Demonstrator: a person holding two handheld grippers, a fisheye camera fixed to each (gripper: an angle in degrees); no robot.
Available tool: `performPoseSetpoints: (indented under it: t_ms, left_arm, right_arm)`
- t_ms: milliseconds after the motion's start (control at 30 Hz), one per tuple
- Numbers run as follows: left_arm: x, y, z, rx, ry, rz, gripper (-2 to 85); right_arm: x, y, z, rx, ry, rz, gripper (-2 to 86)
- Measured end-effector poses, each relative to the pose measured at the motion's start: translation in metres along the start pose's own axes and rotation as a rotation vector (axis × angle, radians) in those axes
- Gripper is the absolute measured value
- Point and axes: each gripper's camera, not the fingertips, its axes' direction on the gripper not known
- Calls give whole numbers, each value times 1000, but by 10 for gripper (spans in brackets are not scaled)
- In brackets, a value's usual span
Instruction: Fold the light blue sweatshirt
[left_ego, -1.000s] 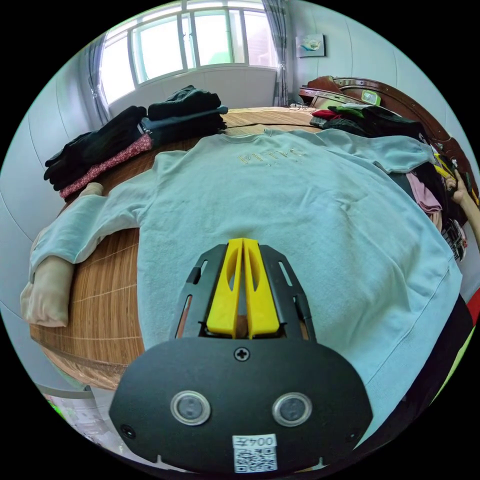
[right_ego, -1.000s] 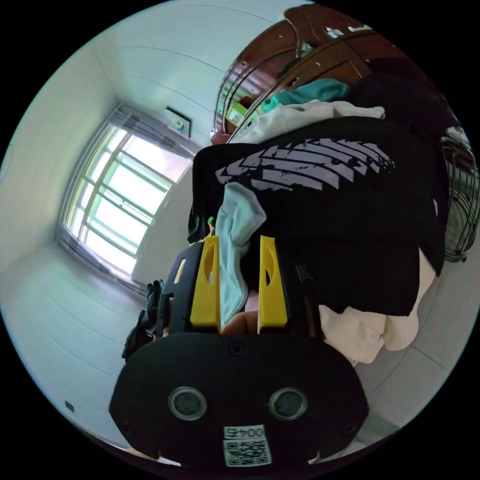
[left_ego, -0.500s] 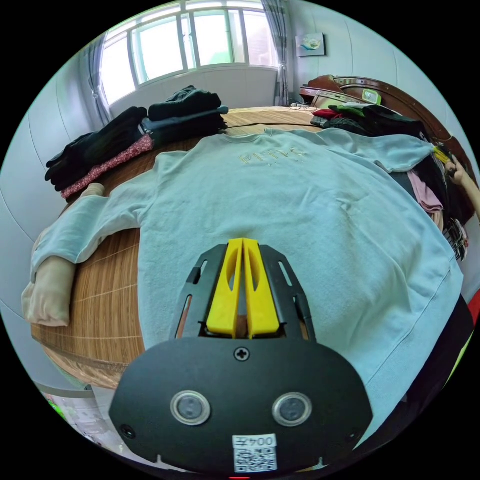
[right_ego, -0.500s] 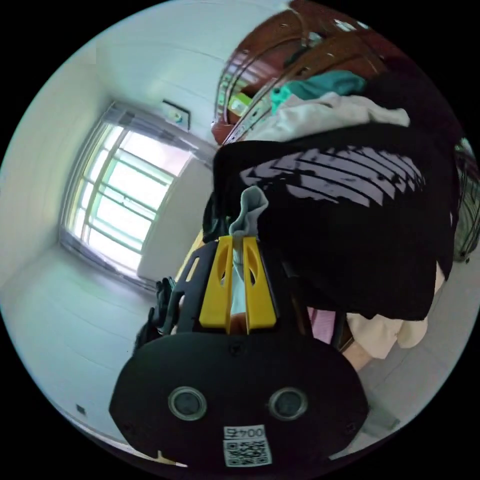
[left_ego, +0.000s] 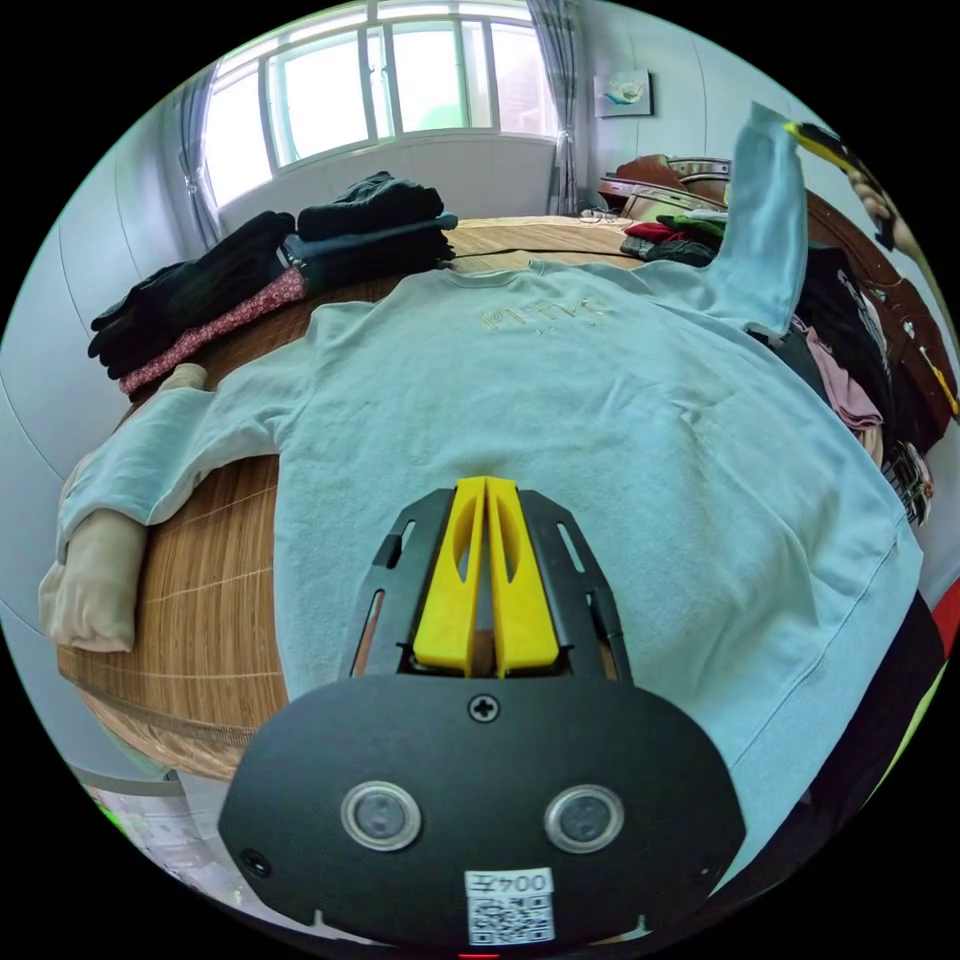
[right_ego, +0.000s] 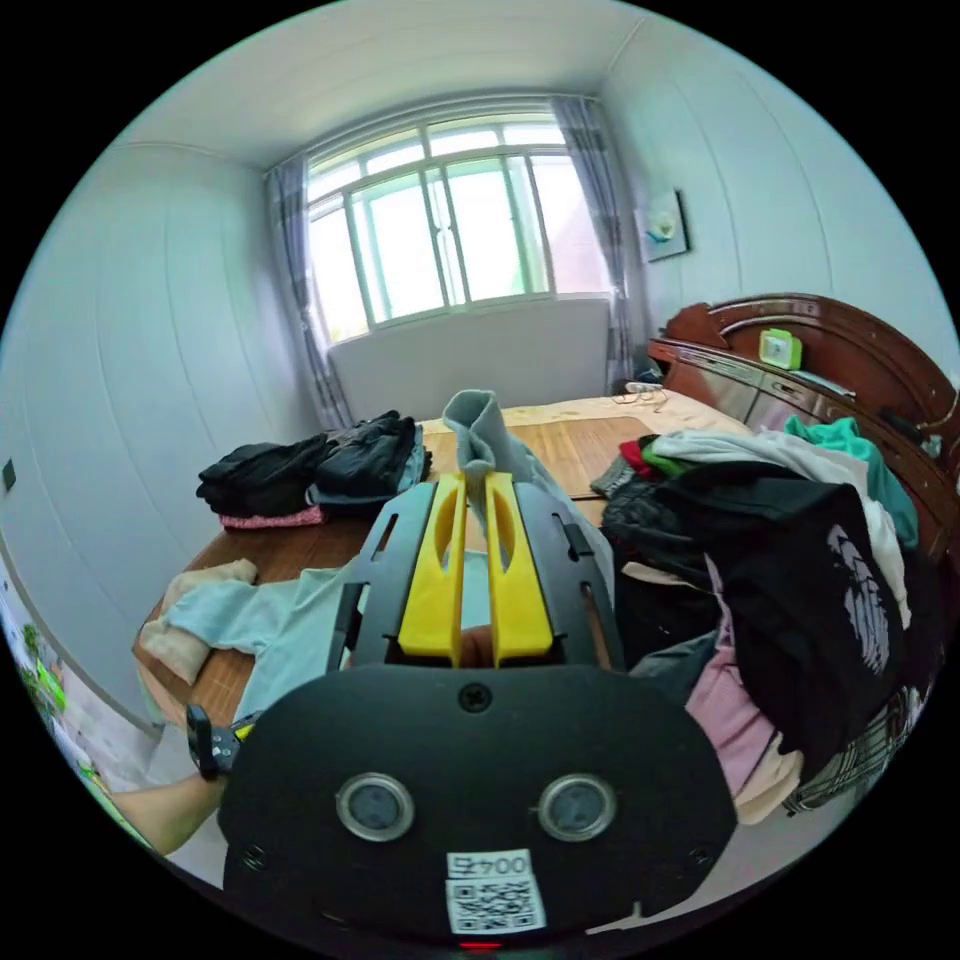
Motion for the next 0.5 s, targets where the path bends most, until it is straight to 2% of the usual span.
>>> performPoseSetpoints:
  t_ms: [333, 433, 500]
  left_arm:
    - [1, 3, 17, 6, 7, -4, 3]
    - [3, 4, 24, 8, 2, -2, 3]
    - [2, 5, 28, 8, 2, -3, 3]
  right_arm:
    - [-197, 36, 106, -57, -85, -244, 42]
    - [-242, 71, 164, -178, -111, -361, 55]
    - [-265, 101, 207, -351, -156, -461, 84]
